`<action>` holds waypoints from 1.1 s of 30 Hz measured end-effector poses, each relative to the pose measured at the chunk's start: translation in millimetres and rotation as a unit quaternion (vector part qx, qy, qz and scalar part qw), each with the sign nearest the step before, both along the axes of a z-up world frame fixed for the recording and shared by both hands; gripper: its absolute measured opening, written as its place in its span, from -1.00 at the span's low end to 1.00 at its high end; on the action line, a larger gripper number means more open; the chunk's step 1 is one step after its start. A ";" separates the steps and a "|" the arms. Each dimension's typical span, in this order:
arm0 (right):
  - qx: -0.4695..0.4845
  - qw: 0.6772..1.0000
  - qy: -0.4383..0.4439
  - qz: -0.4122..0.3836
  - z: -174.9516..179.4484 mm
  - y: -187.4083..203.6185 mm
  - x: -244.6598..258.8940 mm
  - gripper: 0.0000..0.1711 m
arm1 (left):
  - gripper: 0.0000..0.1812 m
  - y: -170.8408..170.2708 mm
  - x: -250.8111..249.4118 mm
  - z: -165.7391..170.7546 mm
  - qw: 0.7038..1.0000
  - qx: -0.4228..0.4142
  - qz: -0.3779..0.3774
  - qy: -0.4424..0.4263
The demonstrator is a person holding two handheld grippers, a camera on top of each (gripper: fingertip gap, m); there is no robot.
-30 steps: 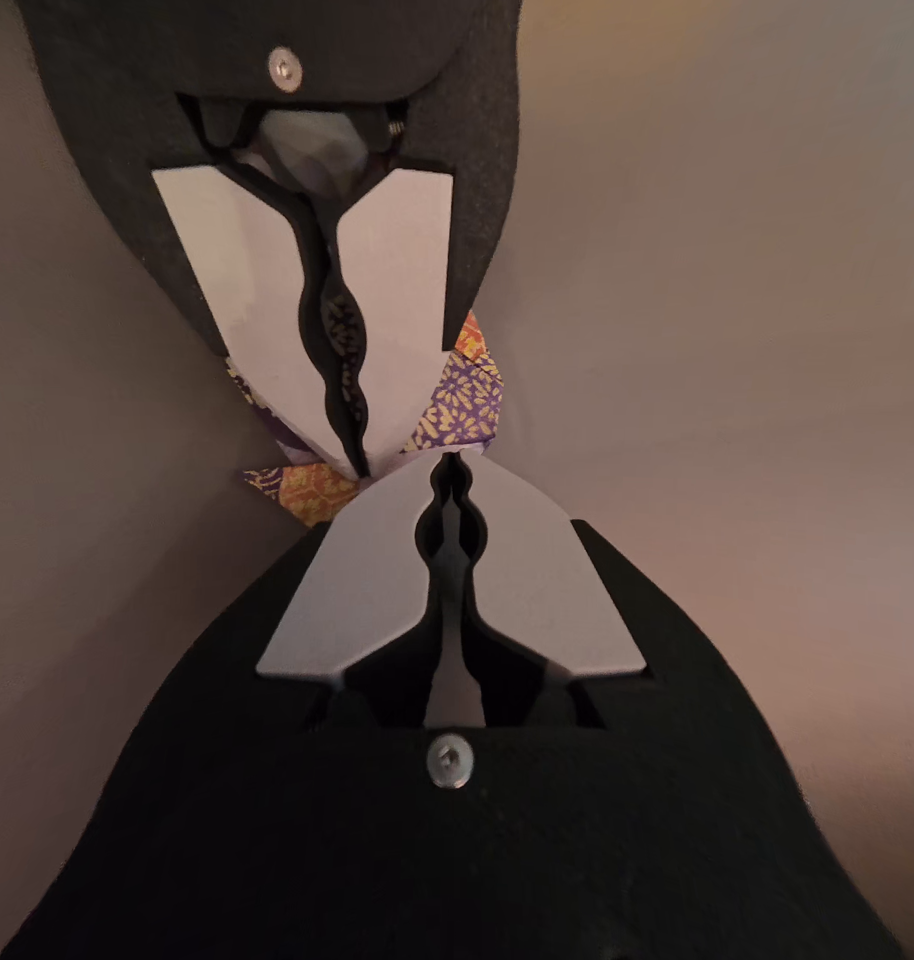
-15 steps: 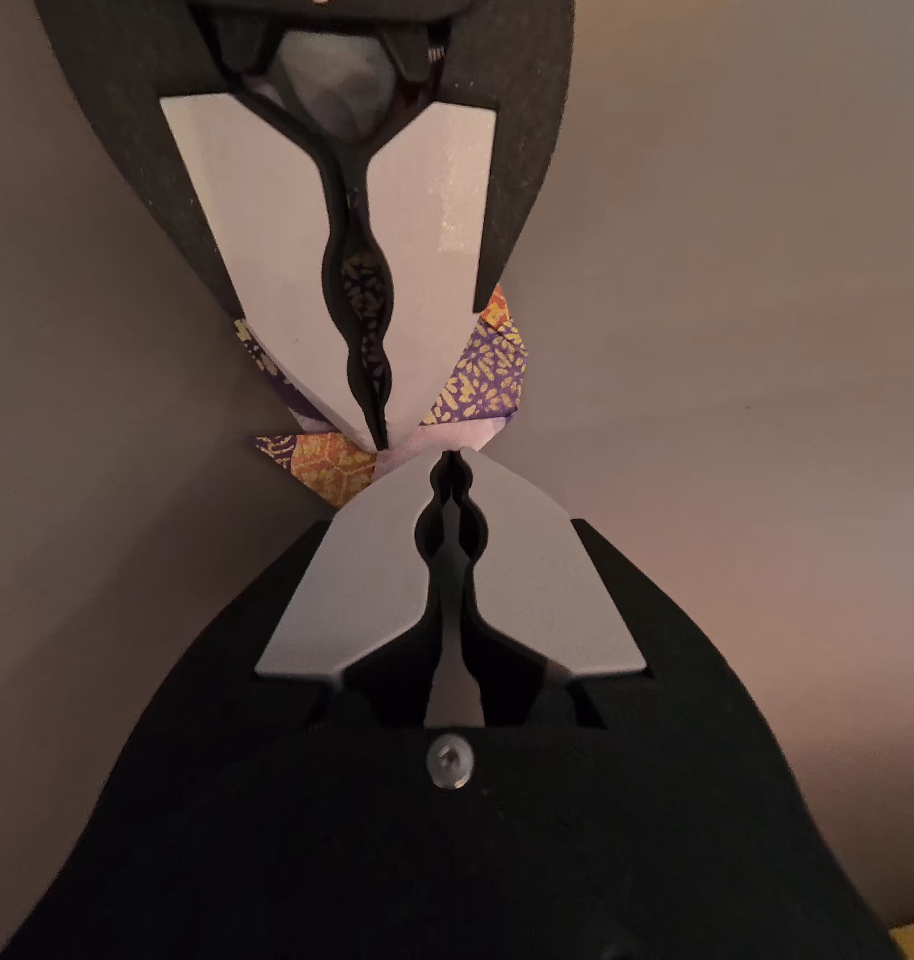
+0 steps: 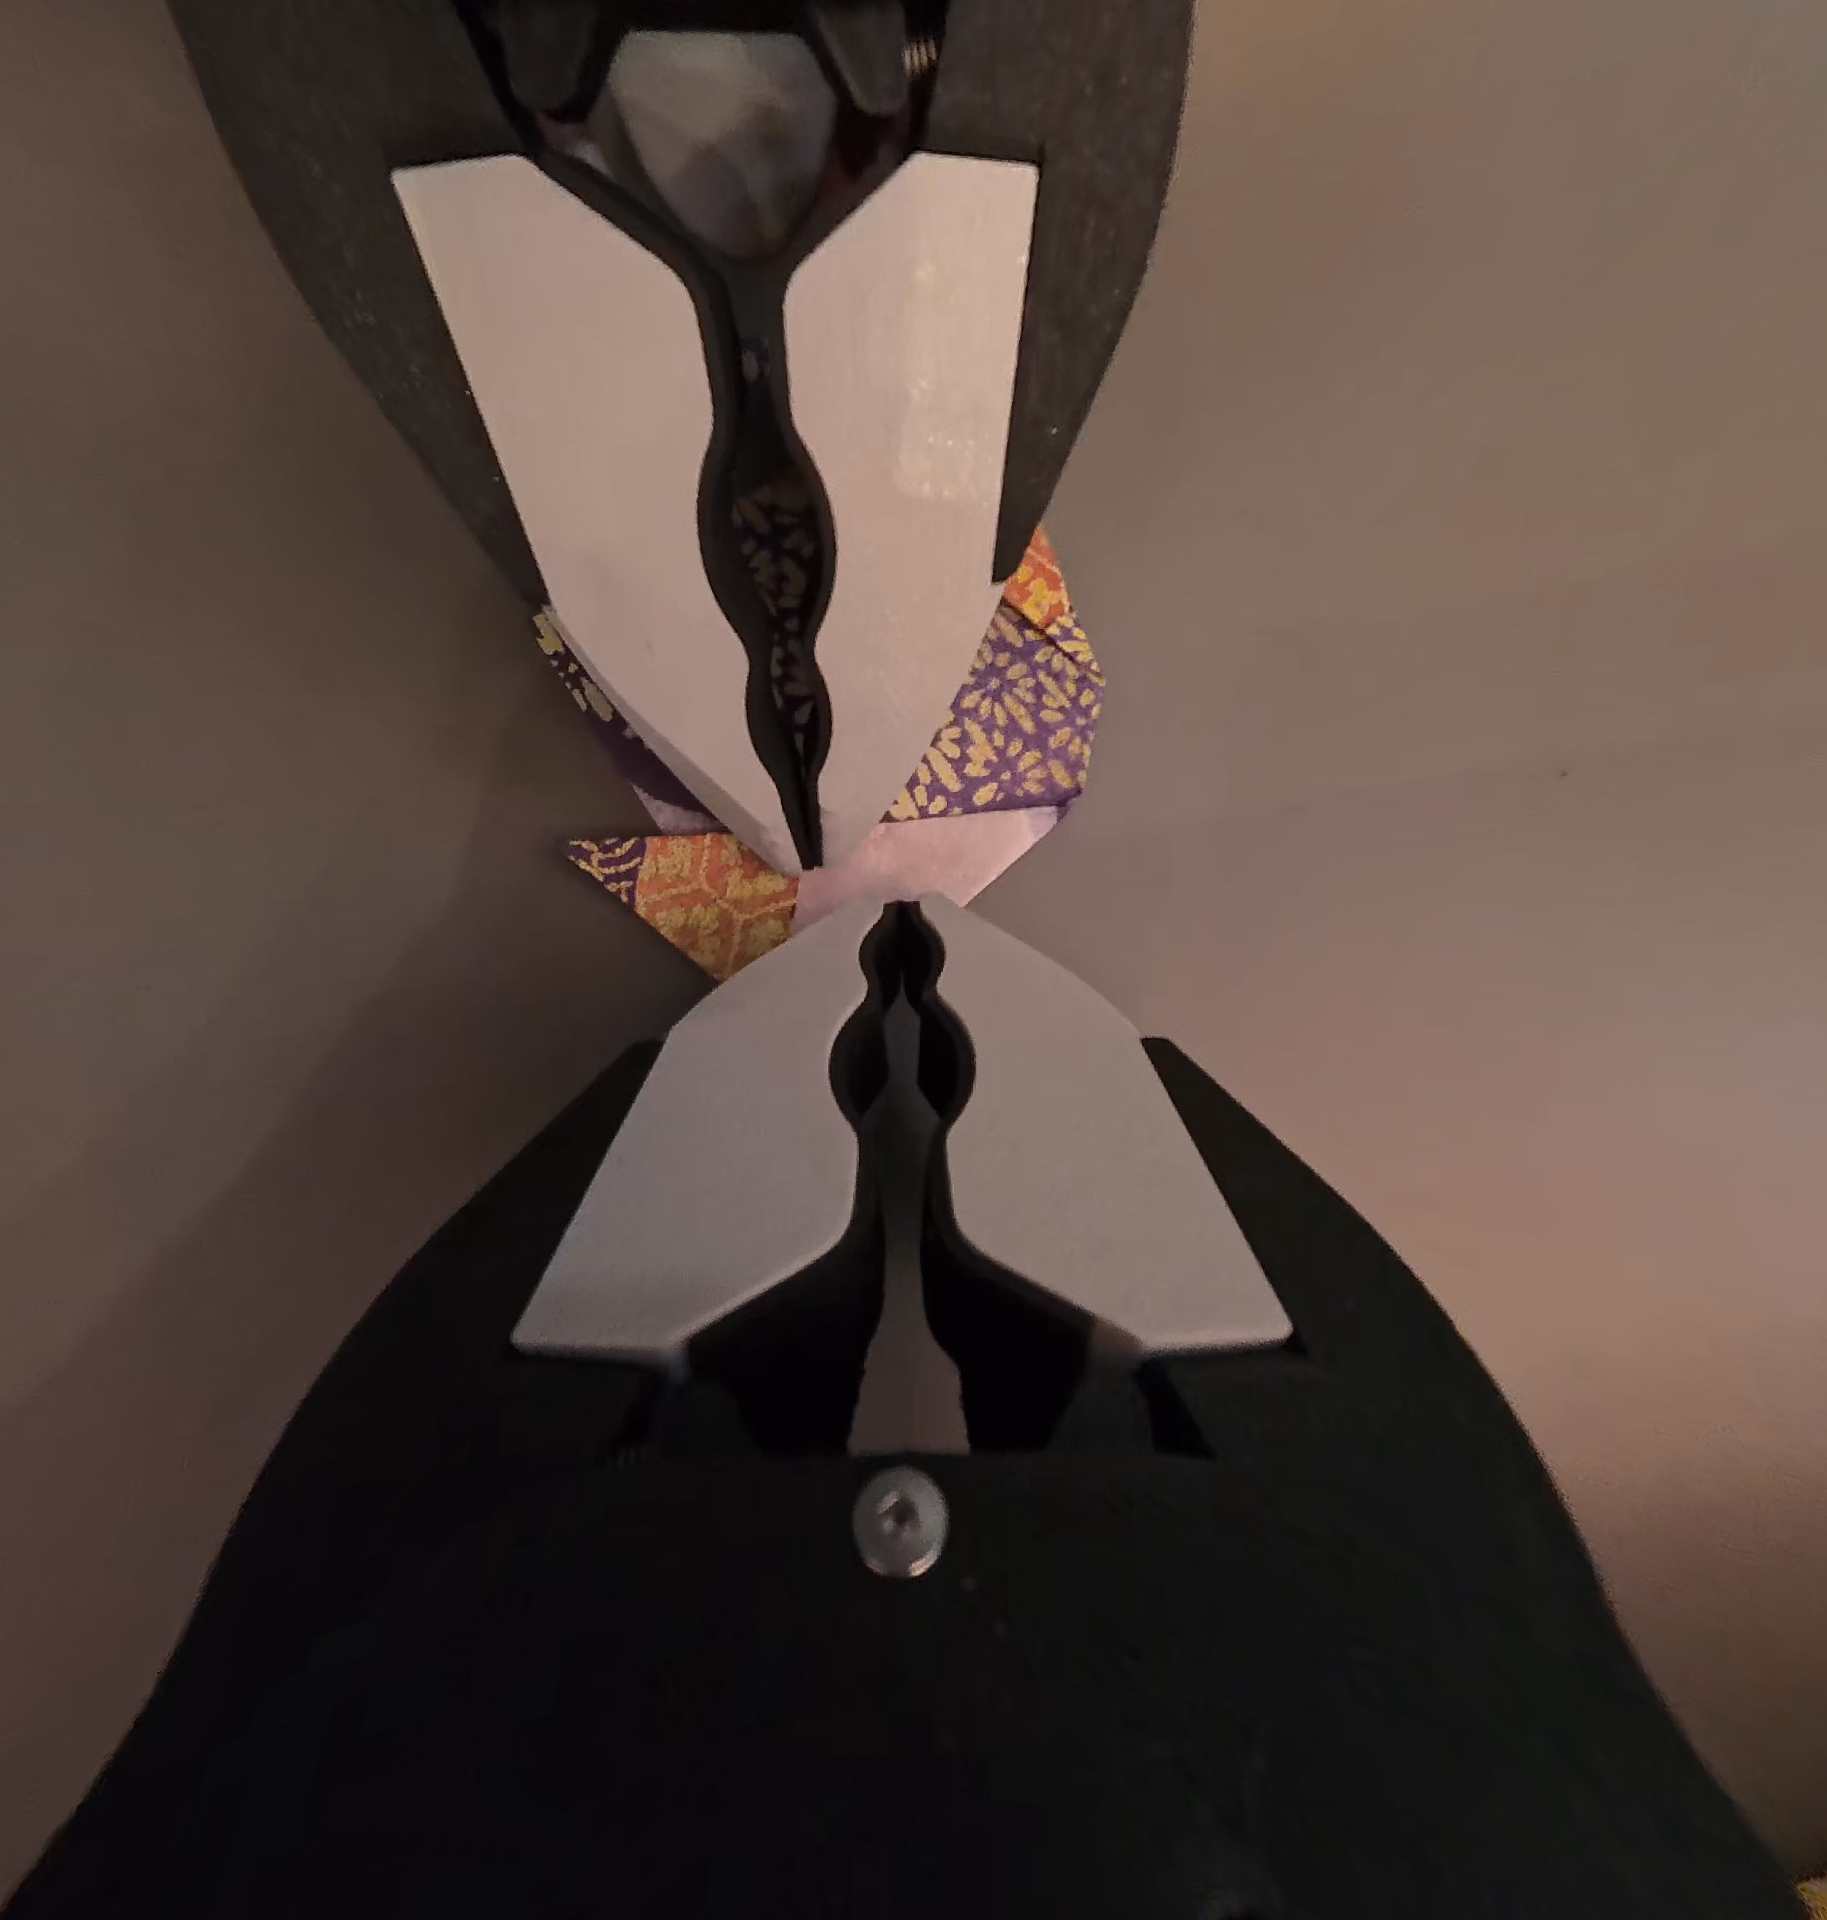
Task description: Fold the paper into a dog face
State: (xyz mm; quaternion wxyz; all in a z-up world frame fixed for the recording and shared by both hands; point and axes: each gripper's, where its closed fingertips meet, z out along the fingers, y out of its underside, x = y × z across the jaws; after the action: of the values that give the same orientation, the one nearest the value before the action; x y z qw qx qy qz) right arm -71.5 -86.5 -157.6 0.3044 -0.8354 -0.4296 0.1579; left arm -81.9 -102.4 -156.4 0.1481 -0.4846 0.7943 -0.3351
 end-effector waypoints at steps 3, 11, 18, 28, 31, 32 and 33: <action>0.015 1.000 -0.018 0.006 3.3 -2.1 2.6 -0.98 | -0.99 0.1 0.0 0.0 1.000 -0.001 0.002 0.001; 0.038 0.998 -0.049 0.018 0.5 -11.0 4.8 -0.97 | -1.00 0.2 0.0 0.0 1.000 -0.002 0.003 0.002; 0.061 0.996 -0.058 0.026 0.8 -18.7 5.6 -0.97 | -0.99 0.2 0.0 0.1 1.000 -0.005 0.004 0.004; 0.039 0.999 -0.014 0.010 0.3 -28.8 8.1 -0.97 | -0.99 0.0 -0.1 0.0 1.000 -0.004 0.004 0.003; -0.030 0.996 0.068 -0.043 11.3 -23.8 6.7 -0.98 | -1.00 0.0 0.0 0.0 1.000 -0.001 0.003 0.001; -0.074 0.987 0.129 -0.058 21.9 -23.9 0.8 -0.98 | -1.00 -0.1 0.0 0.0 1.000 -0.001 0.003 0.000; -0.126 0.972 0.183 -0.073 31.0 -23.4 -3.4 -0.98 | -1.00 -0.2 -0.1 0.0 1.000 0.000 0.003 0.000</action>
State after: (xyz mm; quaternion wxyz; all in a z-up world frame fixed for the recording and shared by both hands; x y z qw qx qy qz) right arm -75.0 -109.9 -126.7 0.2808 -0.8530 -0.2809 0.3387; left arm -81.9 -102.6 -156.5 0.1490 -0.4869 0.7929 -0.3346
